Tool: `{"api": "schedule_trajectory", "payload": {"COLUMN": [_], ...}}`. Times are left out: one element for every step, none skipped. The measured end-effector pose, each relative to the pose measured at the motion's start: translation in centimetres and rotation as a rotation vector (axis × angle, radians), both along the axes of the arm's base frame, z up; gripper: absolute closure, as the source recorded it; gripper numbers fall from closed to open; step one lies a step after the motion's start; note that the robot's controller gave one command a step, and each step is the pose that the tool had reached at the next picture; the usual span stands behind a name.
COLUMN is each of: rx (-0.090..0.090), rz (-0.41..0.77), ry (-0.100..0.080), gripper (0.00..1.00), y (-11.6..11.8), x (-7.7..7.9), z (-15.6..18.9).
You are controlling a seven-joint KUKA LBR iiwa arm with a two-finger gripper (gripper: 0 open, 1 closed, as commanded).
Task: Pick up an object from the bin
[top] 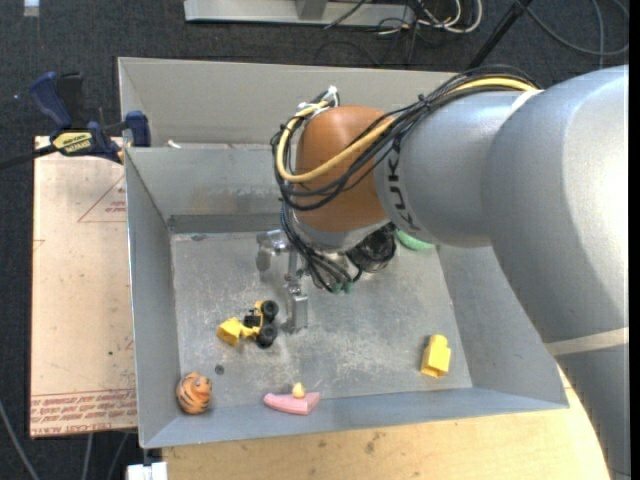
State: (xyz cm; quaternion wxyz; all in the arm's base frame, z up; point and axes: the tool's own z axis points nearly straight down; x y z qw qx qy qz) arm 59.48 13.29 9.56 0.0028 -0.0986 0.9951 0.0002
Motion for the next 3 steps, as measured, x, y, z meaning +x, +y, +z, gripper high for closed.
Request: {"api": "schedule_trajectory", "payload": {"rx": [0.001,0.001,0.001], "rz": [0.032,0.096,0.095], "ry": [0.005,0.003,0.003], "gripper": [0.00,1.00,1.00], "y": [2.0,3.4,3.4], "x": [-0.8,-3.0,-3.0], "z": [-1.2,-2.4,-2.4]}}
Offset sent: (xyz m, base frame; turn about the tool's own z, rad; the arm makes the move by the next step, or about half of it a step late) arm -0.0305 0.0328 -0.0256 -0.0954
